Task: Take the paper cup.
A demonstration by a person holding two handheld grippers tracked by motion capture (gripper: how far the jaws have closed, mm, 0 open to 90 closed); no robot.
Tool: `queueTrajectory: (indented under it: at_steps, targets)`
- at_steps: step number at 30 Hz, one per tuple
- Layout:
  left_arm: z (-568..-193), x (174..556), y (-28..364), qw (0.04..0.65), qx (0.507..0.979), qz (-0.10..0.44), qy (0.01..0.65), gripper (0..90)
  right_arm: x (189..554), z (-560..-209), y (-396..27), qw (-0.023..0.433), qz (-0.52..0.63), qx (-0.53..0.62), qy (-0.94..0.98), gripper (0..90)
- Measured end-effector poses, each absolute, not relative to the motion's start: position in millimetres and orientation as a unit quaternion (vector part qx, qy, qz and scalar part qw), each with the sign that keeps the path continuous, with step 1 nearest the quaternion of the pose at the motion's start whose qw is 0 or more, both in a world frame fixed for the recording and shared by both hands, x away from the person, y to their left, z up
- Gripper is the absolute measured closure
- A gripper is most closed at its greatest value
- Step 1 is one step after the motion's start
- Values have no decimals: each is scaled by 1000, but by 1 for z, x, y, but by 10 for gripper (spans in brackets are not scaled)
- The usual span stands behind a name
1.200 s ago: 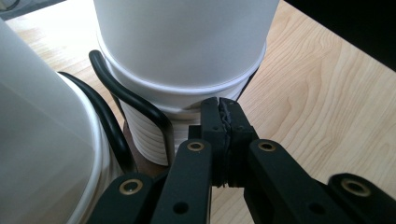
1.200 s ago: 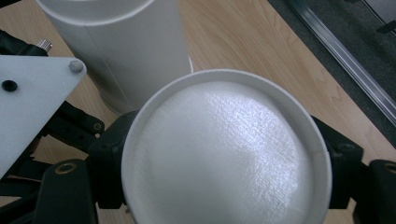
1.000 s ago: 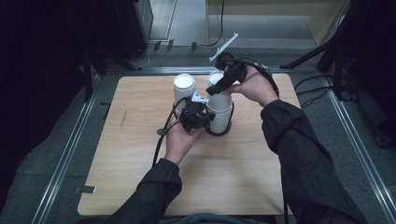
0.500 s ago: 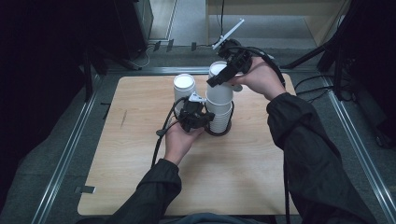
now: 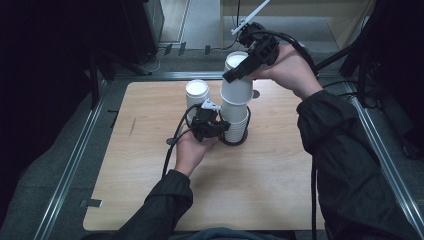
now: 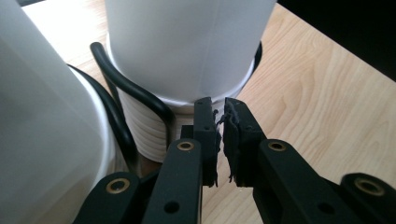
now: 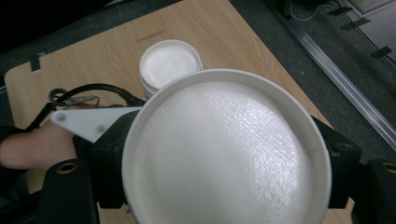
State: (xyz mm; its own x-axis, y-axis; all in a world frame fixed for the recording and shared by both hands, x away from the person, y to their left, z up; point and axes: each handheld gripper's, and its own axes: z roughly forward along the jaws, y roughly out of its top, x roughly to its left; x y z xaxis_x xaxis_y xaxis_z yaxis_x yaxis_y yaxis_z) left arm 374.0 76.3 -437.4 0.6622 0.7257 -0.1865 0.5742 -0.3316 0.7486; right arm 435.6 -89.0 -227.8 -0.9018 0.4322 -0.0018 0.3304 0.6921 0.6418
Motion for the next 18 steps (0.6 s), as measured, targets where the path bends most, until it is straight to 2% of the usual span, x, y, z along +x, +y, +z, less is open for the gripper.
queueTrajectory:
  at_steps: [5, 6, 8, 12, 18]
  targets:
    - [-436, 374, 78, 419, 810, 86, 402, 825, 418, -217, -97, 79, 327, 190, 922, 240]
    - [-435, 374, 79, 421, 811, 79, 399, 805, 414, -217, -99, 78, 329, 187, 922, 239]
    - [-434, 373, 80, 425, 814, 68, 391, 709, 409, -220, -105, 69, 343, 175, 920, 239]
    - [-432, 368, 83, 411, 829, 64, 373, 601, 396, -228, -116, 65, 331, 168, 926, 240]
    - [-428, 358, 95, 432, 832, 39, 345, 528, 383, -239, -134, 54, 343, 171, 922, 240]
